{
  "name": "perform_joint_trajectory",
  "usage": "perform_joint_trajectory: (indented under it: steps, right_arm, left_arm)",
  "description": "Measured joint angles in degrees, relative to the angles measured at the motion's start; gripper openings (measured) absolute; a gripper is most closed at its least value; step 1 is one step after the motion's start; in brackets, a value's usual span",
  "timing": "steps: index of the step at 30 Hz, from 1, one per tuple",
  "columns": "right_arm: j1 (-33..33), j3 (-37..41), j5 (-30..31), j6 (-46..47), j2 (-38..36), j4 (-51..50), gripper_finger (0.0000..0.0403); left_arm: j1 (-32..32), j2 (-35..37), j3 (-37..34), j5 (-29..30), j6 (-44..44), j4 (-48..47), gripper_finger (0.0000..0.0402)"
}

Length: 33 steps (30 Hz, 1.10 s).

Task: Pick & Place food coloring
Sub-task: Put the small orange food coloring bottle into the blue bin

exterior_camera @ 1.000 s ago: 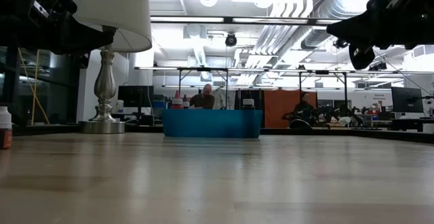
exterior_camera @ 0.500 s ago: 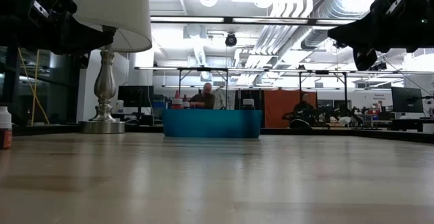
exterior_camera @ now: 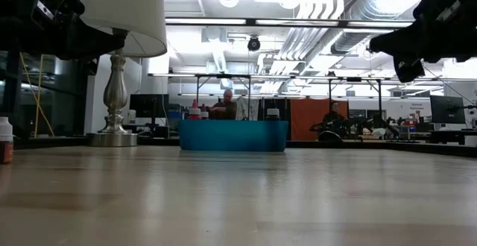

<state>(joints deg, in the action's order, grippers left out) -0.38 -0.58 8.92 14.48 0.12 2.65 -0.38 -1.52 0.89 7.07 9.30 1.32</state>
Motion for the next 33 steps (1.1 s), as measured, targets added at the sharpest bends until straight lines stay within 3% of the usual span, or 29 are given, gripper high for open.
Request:
perform_joint_trajectory:
  steps: [7,11,21,33]
  right_arm:
    - [0.0,0.0,-8.0,-3.5,1.0,-1.8,0.0000]
    - [0.0,0.0,-8.1,-8.6,1.5,-1.9,0.0000]
    - [0.1,0.0,-8.4,-5.5,5.0,-2.0,0.0000]
    - [0.1,0.0,-8.3,-8.0,5.1,-1.4,0.0000]
  left_arm:
    - [0.0,0.0,0.0,0.0,0.0,0.0,0.0000]
    - [0.0,0.0,0.0,0.0,0.0,0.0,0.0000]
    - [0.0,0.0,0.0,0.0,0.0,0.0,0.0000]
    - [0.0,0.0,0.0,0.0,0.0,-0.1,0.0000]
